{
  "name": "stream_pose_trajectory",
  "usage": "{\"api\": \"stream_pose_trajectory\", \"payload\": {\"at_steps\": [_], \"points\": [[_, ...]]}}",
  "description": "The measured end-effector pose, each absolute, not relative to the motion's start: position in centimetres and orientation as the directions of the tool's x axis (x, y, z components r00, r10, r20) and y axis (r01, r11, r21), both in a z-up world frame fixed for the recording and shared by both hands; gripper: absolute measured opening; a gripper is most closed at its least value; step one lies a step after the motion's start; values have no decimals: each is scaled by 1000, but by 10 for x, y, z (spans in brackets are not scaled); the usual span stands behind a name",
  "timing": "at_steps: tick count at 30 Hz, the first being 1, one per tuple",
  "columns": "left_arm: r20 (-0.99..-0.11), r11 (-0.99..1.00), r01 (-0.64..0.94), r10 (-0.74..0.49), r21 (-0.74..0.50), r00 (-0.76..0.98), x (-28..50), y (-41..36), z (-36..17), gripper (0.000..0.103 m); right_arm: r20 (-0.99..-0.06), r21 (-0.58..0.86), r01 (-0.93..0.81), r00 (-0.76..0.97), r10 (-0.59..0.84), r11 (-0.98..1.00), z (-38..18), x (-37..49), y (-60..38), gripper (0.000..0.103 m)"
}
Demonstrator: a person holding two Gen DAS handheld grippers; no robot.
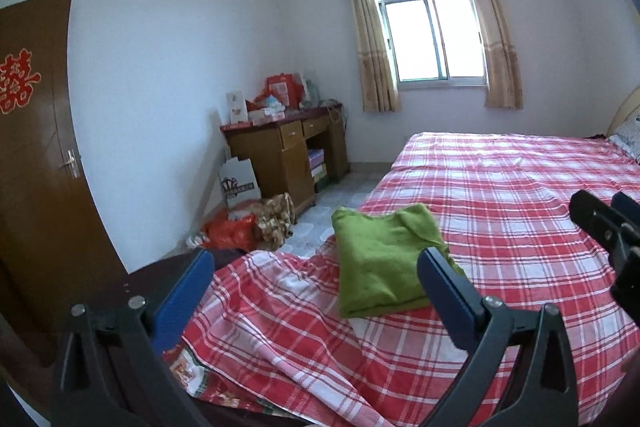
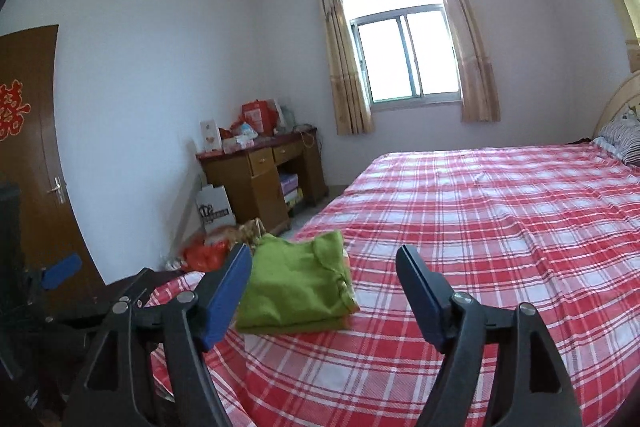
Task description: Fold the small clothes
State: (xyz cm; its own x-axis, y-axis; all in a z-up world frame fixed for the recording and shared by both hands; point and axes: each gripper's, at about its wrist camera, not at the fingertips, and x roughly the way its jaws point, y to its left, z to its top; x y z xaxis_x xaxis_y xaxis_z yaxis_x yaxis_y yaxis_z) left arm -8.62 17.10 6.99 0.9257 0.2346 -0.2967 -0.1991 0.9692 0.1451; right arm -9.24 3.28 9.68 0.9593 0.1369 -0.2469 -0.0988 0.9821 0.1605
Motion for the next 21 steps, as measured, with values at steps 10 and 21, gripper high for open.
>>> {"api": "stream_pose_trajectory", "payload": {"at_steps": [10, 21], "points": [[-303, 966, -204, 244, 156, 921, -88, 164, 69, 103, -259, 185, -94, 956, 141, 978, 95, -91, 28, 76], [-296, 964, -215, 254, 158, 921, -89, 163, 71, 103, -250, 192, -88, 959, 135, 977, 95, -95, 26, 76]]}}
